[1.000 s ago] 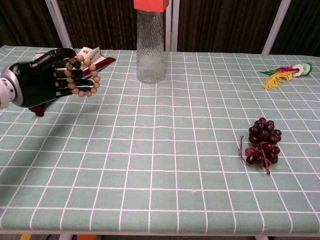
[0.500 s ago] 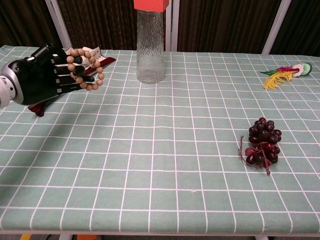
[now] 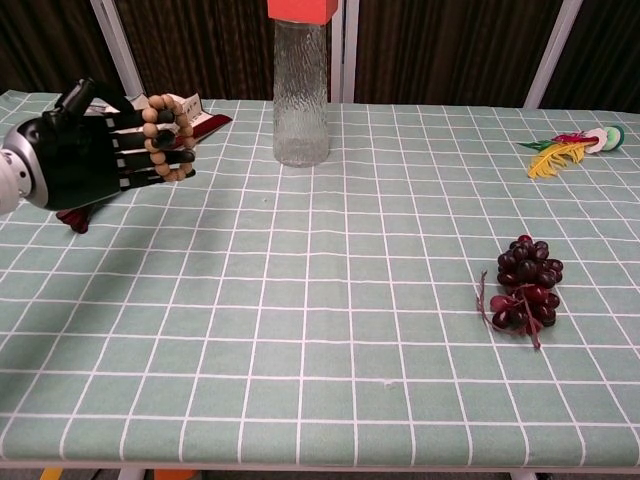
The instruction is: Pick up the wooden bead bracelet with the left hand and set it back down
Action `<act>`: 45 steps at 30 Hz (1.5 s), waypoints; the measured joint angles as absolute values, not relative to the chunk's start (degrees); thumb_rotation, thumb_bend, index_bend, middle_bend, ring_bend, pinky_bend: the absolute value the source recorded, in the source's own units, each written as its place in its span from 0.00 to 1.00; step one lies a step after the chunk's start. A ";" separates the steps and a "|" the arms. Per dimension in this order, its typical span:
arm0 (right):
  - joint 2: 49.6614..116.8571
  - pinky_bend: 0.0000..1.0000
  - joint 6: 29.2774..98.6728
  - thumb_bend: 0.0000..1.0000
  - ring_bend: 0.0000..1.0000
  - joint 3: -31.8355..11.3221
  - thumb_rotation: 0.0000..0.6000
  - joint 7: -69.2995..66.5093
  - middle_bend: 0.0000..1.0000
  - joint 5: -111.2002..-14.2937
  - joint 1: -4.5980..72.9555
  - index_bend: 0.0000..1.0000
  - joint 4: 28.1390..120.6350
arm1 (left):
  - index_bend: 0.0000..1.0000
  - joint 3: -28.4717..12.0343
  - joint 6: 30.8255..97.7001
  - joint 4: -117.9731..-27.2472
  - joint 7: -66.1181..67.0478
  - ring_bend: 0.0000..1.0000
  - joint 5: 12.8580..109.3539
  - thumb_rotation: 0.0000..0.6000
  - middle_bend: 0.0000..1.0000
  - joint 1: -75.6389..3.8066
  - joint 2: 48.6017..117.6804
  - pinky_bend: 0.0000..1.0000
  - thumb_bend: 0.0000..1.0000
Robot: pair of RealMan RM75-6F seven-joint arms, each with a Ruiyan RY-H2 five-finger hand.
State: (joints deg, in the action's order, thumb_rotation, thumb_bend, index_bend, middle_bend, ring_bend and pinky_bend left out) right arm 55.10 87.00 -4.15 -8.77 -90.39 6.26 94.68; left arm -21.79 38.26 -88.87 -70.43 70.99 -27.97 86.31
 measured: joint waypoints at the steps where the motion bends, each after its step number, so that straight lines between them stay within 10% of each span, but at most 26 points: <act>1: 55.13 0.00 86.97 0.05 0.00 -4.16 1.00 -8.84 0.02 -90.36 6.27 0.00 94.64 | 0.52 -21.63 38.53 -88.71 -70.31 0.41 71.28 0.00 0.66 -28.02 86.38 0.11 0.63; 8: 55.13 0.00 87.17 0.05 0.00 -4.17 1.00 -8.87 0.02 -90.48 6.21 0.00 94.66 | 0.52 -20.28 40.78 -87.60 -68.42 0.41 73.20 0.00 0.66 -28.35 86.83 0.11 0.28; 16: 55.16 0.00 87.47 0.05 0.00 -4.15 1.00 -8.68 0.02 -90.44 5.95 0.00 94.85 | 0.50 -19.15 42.37 -86.21 -66.87 0.41 73.70 0.03 0.65 -29.12 87.32 0.11 0.26; 21: 55.19 0.00 87.52 0.05 0.00 -4.20 1.00 -8.61 0.02 -90.43 5.93 0.00 94.89 | 0.40 -18.56 42.66 -85.70 -67.50 0.37 74.96 0.77 0.59 -29.59 87.31 0.10 0.26; 25: 55.20 0.00 87.53 0.05 0.00 -4.18 1.00 -8.51 0.02 -90.38 5.86 0.00 94.98 | 0.35 -17.75 43.16 -84.81 -68.36 0.35 76.74 1.00 0.55 -30.10 87.32 0.10 0.26; 45: 56.09 0.00 86.73 0.05 0.00 -3.89 1.00 -9.85 0.02 -90.96 6.29 0.00 93.87 | 0.44 -13.06 55.27 -79.52 -53.47 0.34 82.95 0.28 0.57 -30.03 89.88 0.11 0.17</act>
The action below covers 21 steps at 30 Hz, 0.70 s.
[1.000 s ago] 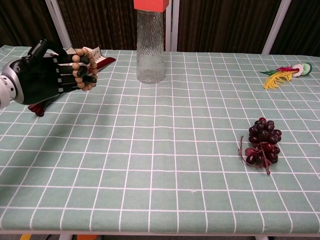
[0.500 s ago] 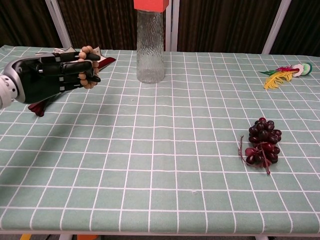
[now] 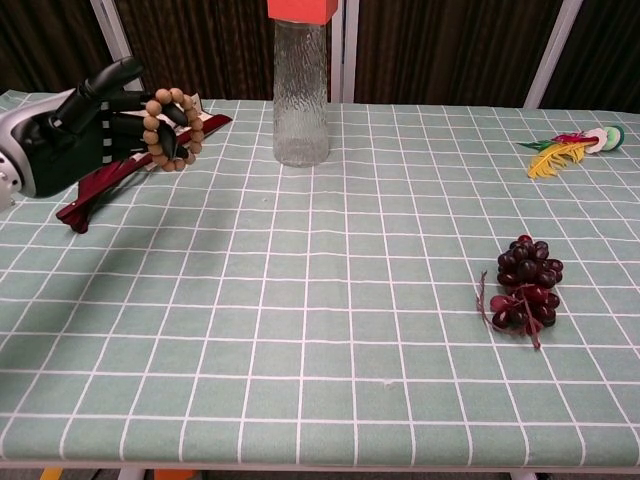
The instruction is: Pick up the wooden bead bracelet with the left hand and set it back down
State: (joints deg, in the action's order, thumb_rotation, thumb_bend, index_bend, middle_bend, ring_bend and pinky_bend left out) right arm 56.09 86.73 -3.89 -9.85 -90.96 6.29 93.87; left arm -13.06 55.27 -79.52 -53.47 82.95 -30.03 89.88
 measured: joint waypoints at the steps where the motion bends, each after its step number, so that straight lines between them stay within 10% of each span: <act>1: 56.19 0.00 86.66 0.05 0.00 -3.85 1.00 -9.99 0.02 -91.10 6.37 0.00 93.75 | 0.44 -12.42 55.73 -78.77 -50.88 0.34 83.72 0.27 0.57 -30.15 90.02 0.11 0.16; 16: 56.70 0.00 87.06 0.05 0.00 -3.35 1.00 -11.21 0.03 -91.41 6.03 0.00 92.59 | 0.26 -6.46 58.96 -72.07 -8.59 0.16 88.70 0.29 0.34 -32.02 91.37 0.10 0.09; 21: 56.70 0.00 85.86 0.07 0.00 -3.10 1.00 -12.38 0.02 -90.77 6.14 0.00 91.86 | 0.27 -7.53 63.00 -74.97 -5.80 0.16 85.81 0.93 0.34 -30.13 88.54 0.12 0.09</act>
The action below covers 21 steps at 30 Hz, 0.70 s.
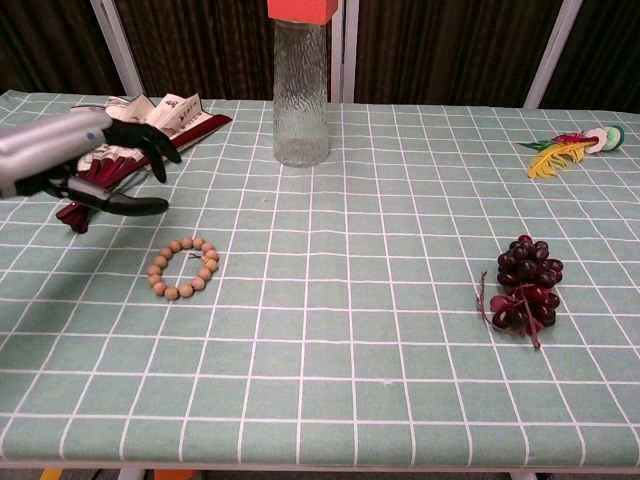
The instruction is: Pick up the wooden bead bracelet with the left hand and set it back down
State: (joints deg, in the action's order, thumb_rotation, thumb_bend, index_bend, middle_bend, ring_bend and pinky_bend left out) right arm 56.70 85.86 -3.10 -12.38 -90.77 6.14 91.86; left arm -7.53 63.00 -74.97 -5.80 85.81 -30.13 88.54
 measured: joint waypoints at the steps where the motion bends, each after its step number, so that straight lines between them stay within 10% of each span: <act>1: 56.65 0.00 85.29 0.09 0.00 -3.02 1.00 -12.83 0.02 -90.50 6.23 0.00 91.60 | 0.27 -8.02 64.45 -75.92 -6.54 0.16 84.49 0.99 0.34 -29.18 87.02 0.12 0.09; 21: 61.32 0.00 81.10 0.15 0.00 -3.01 1.00 -14.19 0.00 -89.03 8.53 0.00 85.74 | 0.27 -3.28 87.55 -88.57 10.99 0.16 75.28 1.00 0.32 -6.21 67.78 0.07 0.14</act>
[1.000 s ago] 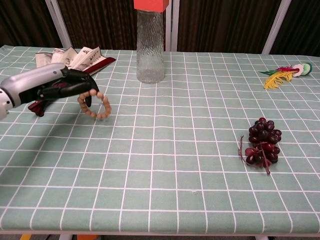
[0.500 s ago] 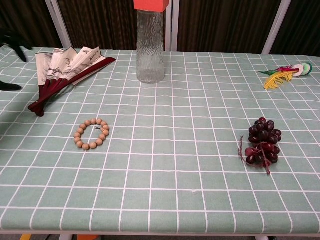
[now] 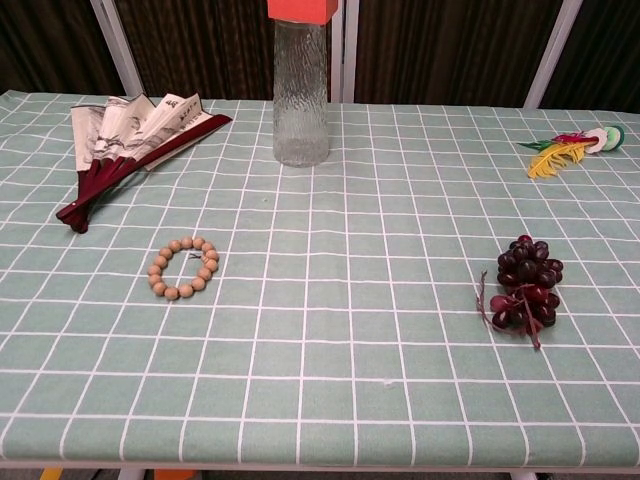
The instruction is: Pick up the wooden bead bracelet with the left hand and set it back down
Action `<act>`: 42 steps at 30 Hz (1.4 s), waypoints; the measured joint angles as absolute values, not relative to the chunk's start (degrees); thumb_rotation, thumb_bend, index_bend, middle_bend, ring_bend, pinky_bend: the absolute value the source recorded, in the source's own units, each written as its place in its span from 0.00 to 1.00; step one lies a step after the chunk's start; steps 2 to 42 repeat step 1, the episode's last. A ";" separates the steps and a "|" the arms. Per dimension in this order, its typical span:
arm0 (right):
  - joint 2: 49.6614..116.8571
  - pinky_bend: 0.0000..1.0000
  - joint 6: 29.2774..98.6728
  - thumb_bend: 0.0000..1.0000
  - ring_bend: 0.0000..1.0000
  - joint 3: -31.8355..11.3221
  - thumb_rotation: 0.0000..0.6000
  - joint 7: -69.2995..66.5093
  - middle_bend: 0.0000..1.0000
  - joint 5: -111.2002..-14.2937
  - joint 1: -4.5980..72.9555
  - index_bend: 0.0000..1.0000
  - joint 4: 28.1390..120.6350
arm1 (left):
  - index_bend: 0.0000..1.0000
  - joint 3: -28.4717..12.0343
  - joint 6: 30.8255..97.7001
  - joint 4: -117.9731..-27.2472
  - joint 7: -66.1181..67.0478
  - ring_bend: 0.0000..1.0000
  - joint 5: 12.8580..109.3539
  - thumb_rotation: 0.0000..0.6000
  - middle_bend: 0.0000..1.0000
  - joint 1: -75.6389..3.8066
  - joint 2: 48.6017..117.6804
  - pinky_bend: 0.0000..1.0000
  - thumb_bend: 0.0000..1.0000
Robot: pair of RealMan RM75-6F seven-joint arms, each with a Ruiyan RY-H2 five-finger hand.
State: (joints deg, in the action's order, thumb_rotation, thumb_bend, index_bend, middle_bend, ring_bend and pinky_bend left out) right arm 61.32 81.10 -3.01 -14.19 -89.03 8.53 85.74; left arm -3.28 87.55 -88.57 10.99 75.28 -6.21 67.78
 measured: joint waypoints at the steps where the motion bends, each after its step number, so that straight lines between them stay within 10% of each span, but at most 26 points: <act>1: 61.51 0.00 81.10 0.15 0.00 -3.03 1.00 -14.08 0.00 -89.22 8.69 0.00 85.71 | 0.27 -2.66 88.06 -89.92 10.87 0.16 75.55 1.00 0.32 -5.27 67.08 0.07 0.14; 42: 61.51 0.00 81.10 0.15 0.00 -3.03 1.00 -14.08 0.00 -89.22 8.69 0.00 85.71 | 0.27 -2.66 88.06 -89.92 10.87 0.16 75.55 1.00 0.32 -5.27 67.08 0.07 0.14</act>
